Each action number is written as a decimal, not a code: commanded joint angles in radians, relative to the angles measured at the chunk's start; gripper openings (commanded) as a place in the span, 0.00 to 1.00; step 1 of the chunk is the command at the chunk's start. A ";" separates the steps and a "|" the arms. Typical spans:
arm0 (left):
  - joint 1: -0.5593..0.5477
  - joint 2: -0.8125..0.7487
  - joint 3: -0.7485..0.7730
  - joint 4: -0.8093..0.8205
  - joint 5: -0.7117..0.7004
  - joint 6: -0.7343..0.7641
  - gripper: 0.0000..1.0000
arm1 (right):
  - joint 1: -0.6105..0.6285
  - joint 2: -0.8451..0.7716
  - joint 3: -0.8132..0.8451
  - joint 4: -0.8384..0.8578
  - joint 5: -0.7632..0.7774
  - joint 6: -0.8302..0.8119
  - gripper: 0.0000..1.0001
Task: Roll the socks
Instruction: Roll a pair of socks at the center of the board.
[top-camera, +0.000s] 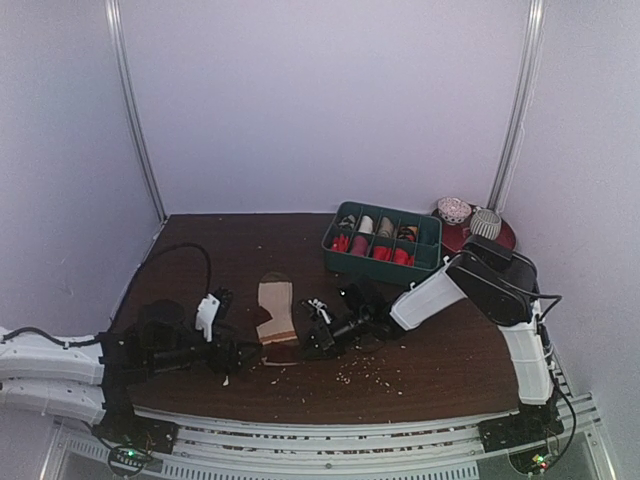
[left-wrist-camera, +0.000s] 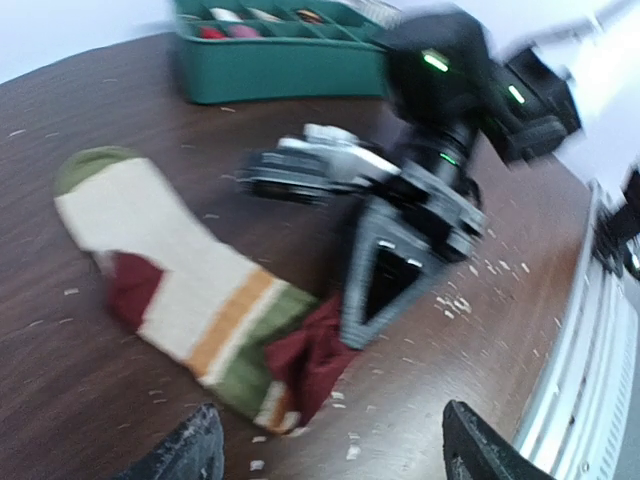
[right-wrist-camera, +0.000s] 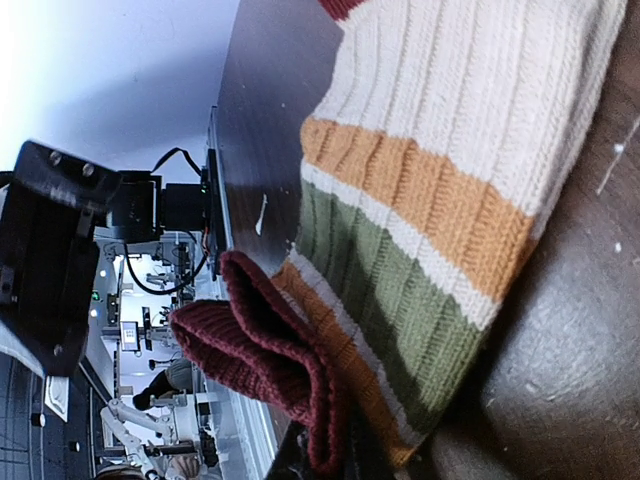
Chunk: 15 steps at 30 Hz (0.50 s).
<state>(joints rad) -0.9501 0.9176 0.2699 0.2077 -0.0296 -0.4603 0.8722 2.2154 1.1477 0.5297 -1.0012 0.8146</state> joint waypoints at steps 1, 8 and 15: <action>-0.059 0.147 0.025 0.231 0.015 0.080 0.75 | 0.010 0.028 0.067 -0.317 0.003 -0.152 0.02; -0.059 0.169 0.000 0.265 -0.021 0.085 0.75 | 0.016 0.038 0.214 -0.636 0.078 -0.446 0.02; -0.059 0.192 -0.089 0.369 0.071 0.089 0.66 | 0.025 0.056 0.365 -0.779 0.079 -0.599 0.02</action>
<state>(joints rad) -1.0092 1.0916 0.2314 0.4622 -0.0132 -0.3920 0.8909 2.2375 1.4452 -0.1040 -0.9459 0.3386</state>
